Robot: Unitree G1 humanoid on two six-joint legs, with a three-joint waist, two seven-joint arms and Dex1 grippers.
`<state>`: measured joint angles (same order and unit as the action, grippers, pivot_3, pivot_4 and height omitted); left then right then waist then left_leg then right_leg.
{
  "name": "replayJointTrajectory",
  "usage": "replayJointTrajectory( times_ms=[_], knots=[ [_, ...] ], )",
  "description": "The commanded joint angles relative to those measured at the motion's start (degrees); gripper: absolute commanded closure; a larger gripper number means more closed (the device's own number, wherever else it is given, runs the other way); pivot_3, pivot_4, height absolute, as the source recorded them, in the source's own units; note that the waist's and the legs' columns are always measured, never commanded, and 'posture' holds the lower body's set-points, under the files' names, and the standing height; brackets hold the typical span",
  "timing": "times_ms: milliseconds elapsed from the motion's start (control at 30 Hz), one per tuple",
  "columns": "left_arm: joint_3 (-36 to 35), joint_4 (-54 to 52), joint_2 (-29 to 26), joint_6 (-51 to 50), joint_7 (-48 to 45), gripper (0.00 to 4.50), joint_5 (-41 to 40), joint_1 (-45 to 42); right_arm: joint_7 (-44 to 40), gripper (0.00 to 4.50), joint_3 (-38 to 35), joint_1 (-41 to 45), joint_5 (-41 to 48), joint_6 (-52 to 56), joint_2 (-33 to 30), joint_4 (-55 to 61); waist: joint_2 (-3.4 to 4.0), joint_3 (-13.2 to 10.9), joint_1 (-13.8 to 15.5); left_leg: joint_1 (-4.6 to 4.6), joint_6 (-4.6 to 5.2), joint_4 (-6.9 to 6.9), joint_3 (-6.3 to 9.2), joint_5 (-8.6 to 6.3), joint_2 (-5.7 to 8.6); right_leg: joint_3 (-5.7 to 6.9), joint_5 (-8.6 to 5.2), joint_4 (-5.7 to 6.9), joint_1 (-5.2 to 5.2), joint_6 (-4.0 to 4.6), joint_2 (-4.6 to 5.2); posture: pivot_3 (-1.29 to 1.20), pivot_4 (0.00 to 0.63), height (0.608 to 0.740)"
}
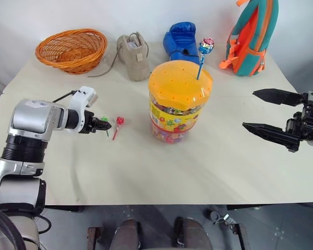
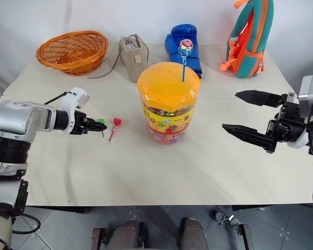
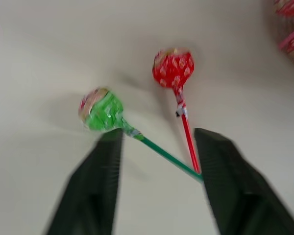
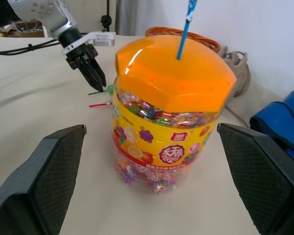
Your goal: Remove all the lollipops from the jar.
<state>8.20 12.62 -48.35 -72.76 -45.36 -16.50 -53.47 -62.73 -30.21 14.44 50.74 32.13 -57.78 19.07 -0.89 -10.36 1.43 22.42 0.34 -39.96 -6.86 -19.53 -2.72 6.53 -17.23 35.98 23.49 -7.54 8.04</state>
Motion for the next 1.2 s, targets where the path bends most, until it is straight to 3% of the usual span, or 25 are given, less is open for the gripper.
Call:
replayJointTrajectory(
  times_ms=[33,133,233,400,567,733,900,1200],
  knots=[
    [0.4,-2.0,-4.1,4.5,-4.1,0.76,0.3,-2.0,-0.2,0.00,-4.0,-0.5,0.4,0.8,-2.5,1.2,0.00,0.0,-0.1,-0.01,0.00,0.01,-0.02,0.00,0.00,-0.02,0.00,0.00,0.01,0.00,0.00,0.00,0.150,0.740],
    [-0.2,-4.2,-6.4,10.0,-8.4,0.03,-0.7,-1.8,-0.1,0.00,-5.1,-0.9,0.2,1.9,-3.8,0.8,0.00,0.0,0.0,-0.01,0.00,0.02,-0.04,0.00,0.00,-0.04,0.00,0.00,0.02,0.00,0.00,0.00,0.150,0.740],
    [-7.8,-4.9,-5.7,23.6,-17.1,0.03,-6.1,-0.8,1.1,0.00,-5.7,-0.8,-1.1,3.7,-6.3,-0.5,0.00,0.0,0.2,0.01,0.00,-0.01,-0.05,0.00,0.00,-0.04,0.00,-0.01,0.02,0.00,0.02,0.00,0.150,0.740],
    [-18.1,0.4,2.0,38.0,-26.9,0.03,-15.3,0.2,5.4,0.00,-2.9,3.8,-1.0,6.6,-7.8,-1.8,0.03,0.0,0.1,0.00,0.00,-0.08,-0.04,-0.01,0.00,-0.03,0.00,0.02,0.00,0.00,0.04,0.00,0.150,0.740],
    [-19.4,6.6,5.9,47.6,-38.0,0.03,-17.8,-0.8,11.7,0.00,4.6,13.0,-1.8,7.7,-4.8,-2.6,0.03,0.0,-0.4,-0.02,0.00,-0.06,-0.11,-0.01,-0.01,-0.04,0.00,0.04,0.02,0.00,0.02,0.00,0.150,0.740],
    [-17.1,13.9,6.5,56.9,-45.4,0.03,-14.5,-1.7,13.6,0.00,16.0,24.8,-5.0,8.7,0.0,-5.4,0.03,0.0,-1.0,0.01,0.00,-0.01,-0.13,-0.01,-0.01,-0.04,0.00,0.01,0.08,0.00,0.01,0.00,0.150,0.740],
    [-17.6,16.1,7.9,58.7,-45.5,0.03,-16.4,-2.1,11.9,0.00,24.5,35.3,-8.1,9.0,6.8,-11.3,0.03,0.0,-1.4,0.06,0.00,-0.04,-0.11,-0.01,-0.01,-0.03,0.00,0.03,0.12,0.00,0.02,0.00,0.150,0.740],
    [-18.9,13.2,5.2,57.8,-44.9,0.03,-18.0,0.5,7.6,0.00,29.7,45.2,-12.5,6.1,16.4,-20.1,0.03,0.0,-1.7,0.23,0.00,-0.02,-0.05,-0.01,-0.01,0.04,0.00,0.02,0.24,0.00,0.02,0.00,0.150,0.740]
  ],
)
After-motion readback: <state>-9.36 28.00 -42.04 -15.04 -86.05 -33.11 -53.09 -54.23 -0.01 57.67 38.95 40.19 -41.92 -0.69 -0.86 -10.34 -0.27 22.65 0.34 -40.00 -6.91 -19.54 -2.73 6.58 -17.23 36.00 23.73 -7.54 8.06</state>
